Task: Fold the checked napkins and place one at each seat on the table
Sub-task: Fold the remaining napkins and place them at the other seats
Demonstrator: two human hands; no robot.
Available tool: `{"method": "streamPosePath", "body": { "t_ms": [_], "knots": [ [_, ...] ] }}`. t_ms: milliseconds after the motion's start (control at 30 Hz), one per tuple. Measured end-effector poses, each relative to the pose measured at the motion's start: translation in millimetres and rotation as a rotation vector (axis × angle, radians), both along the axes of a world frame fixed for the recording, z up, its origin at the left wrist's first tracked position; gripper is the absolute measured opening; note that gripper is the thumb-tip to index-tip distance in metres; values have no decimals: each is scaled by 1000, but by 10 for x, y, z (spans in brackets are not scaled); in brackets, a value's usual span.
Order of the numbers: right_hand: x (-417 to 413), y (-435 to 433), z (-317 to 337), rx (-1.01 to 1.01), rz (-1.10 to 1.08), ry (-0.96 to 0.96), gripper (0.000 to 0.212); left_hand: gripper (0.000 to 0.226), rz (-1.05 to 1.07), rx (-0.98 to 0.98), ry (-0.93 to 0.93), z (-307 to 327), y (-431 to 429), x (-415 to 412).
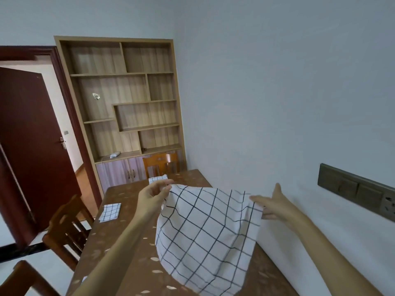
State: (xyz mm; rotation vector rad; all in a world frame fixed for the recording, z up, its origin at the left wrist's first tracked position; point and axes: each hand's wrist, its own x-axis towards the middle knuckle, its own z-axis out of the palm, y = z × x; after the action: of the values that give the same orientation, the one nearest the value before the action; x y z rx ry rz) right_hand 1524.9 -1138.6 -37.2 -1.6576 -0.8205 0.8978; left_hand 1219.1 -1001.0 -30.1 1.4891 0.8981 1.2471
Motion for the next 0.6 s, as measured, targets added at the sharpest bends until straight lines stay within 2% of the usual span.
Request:
{"method": "streamPosePath", "body": {
  "t_ms": [167, 233, 400, 600],
  "knots": [
    [-211, -42, -283, -33, 342, -24, 120, 18, 95, 4, -40, 45, 105, -62],
    [-368, -28, -426, -65, 431, -38, 105, 19, 116, 6, -51, 98, 132, -87],
    [-746, 29, -822, 11, 425, -30, 64, 16, 145, -5, -87, 239, 224, -121],
    [-996, 104, -958, 181, 282, -38, 37, 17, 140, -11, -115, 345, 203, -187]
  ]
}}
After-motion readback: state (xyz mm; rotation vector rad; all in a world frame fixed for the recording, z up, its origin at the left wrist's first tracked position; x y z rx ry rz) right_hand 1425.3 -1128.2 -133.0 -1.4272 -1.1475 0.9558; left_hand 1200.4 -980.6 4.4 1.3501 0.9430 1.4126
